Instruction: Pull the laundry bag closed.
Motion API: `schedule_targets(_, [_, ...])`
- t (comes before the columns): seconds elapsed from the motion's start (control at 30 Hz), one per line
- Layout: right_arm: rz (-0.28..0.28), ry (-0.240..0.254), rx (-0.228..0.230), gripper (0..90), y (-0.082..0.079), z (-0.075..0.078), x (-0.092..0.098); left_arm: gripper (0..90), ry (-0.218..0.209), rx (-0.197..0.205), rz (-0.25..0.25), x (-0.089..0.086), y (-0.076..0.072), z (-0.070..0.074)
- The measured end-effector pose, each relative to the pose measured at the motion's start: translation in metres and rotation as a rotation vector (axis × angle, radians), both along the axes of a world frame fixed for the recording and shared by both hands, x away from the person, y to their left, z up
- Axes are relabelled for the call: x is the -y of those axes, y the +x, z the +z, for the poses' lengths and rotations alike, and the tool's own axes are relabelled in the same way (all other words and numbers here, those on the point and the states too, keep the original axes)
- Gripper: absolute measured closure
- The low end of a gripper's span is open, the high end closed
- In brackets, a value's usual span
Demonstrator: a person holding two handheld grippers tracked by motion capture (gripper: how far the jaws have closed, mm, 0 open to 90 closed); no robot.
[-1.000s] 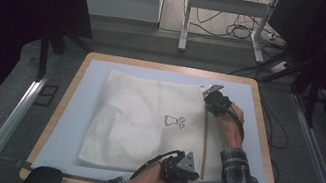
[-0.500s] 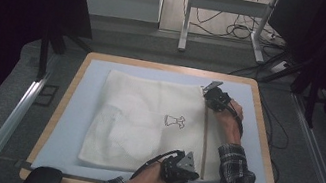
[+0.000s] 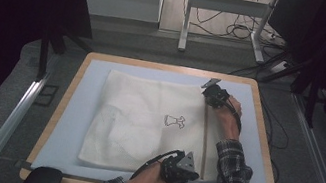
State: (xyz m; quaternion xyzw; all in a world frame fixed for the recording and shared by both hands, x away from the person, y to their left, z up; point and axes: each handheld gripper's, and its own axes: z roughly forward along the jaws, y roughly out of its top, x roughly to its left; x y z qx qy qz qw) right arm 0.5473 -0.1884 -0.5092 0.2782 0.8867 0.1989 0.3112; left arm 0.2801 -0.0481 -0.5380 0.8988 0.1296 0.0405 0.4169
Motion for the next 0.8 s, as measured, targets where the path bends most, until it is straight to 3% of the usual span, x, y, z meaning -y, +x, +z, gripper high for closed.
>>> schedule_targets(0.8, [-0.022,-0.011,0.029,81.0,0.013,-0.003,-0.007,90.0,0.001,0.001,0.000,0.000,0.000,0.000])
